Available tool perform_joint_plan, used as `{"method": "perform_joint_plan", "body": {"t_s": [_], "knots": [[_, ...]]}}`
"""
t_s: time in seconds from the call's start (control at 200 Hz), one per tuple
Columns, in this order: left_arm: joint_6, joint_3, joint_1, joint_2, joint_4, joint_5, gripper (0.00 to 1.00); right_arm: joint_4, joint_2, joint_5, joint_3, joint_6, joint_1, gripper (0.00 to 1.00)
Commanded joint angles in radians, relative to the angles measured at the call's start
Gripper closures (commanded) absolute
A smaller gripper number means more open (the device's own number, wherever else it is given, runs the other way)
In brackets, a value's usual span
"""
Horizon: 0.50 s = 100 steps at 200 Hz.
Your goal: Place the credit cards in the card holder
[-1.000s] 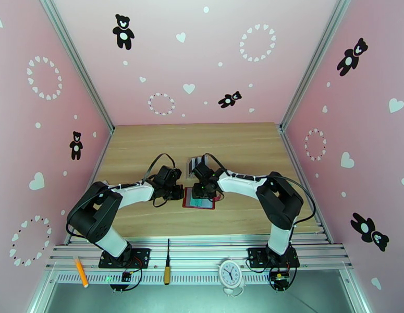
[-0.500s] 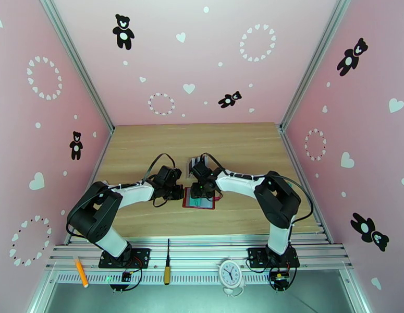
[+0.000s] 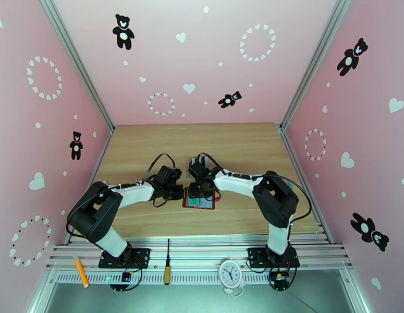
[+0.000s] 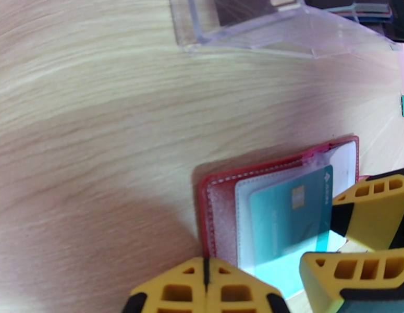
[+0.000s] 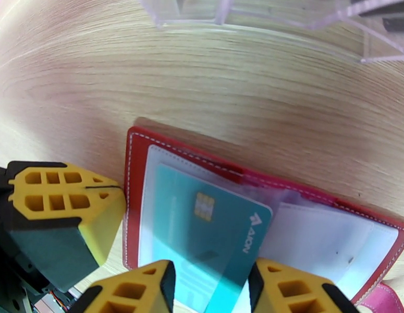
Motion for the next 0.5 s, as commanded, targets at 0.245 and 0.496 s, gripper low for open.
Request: {"method": "perform_joint_plan", "body": {"t_s": [0.245, 0.496], "knots": [[-0.006, 0.004, -0.008, 0.017, -0.001, 0.023, 0.94, -0.033, 0.041, -0.021, 0.06, -0.014, 0.018, 0.56], [-0.006, 0.004, -0.01, 0.018, 0.001, 0.024, 0.94, -0.038, 0.066, -0.03, 0.088, -0.021, 0.029, 0.56]]}}
